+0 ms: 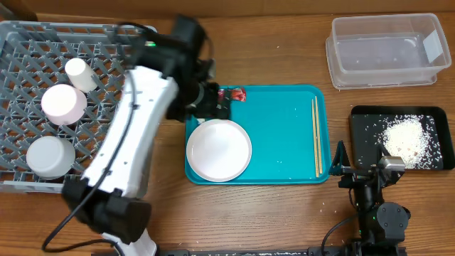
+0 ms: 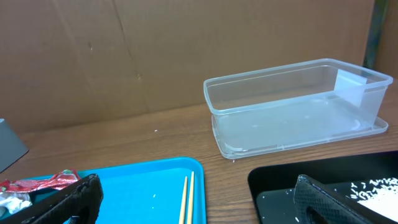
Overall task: Sort waste into correct bins and load items into the dishwasher
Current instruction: 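Move the left gripper right over the teal tray to the white plate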
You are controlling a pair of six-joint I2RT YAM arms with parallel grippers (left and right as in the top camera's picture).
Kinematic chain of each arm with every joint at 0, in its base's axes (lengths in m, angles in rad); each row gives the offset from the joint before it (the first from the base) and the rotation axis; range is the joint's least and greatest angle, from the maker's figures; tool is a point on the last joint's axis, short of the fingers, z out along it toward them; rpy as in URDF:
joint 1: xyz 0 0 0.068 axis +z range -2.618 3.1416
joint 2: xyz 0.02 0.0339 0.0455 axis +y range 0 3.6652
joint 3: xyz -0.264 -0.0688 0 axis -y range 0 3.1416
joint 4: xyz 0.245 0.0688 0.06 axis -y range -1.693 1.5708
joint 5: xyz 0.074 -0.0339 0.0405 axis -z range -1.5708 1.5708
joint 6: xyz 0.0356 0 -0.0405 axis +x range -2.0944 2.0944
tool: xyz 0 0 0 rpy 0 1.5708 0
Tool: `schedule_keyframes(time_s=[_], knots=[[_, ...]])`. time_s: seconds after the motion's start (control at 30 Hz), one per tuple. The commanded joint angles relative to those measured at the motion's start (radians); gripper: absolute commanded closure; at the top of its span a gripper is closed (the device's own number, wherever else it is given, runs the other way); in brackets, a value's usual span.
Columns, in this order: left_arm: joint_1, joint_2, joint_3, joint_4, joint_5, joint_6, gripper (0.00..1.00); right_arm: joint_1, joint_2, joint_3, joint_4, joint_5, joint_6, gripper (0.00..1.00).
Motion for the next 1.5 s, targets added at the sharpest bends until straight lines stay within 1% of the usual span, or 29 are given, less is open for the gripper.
schedule_keyframes(time_s=[0.0, 0.13, 0.23, 0.57, 0.8, 1.47], knots=[[-0.074, 0.015, -0.004, 0.006, -0.068, -0.114, 0.00, 0.003, -0.008, -0.011, 0.006, -0.004, -0.007, 0.00], [-0.180, 0.014, -0.004, 0.009, -0.189, -0.234, 0.00, 0.003, -0.008, -0.011, 0.006, -0.004, -0.007, 0.00], [-0.239, 0.016, -0.004, -0.002, -0.252, -0.286, 0.00, 0.003, -0.008, -0.011, 0.006, -0.004, -0.007, 0.00], [-0.382, 0.051, -0.005, -0.032, -0.254, -0.322, 0.00, 0.003, -0.008, -0.011, 0.006, -0.004, -0.007, 0.00], [-0.408, 0.053, -0.013, -0.050, -0.253, -0.322, 0.00, 0.003, -0.008, -0.011, 0.006, -0.004, -0.007, 0.00], [-0.410, 0.053, -0.016, -0.038, -0.251, -0.329, 0.00, 0.003, -0.008, -0.011, 0.006, -0.004, -0.007, 0.00]])
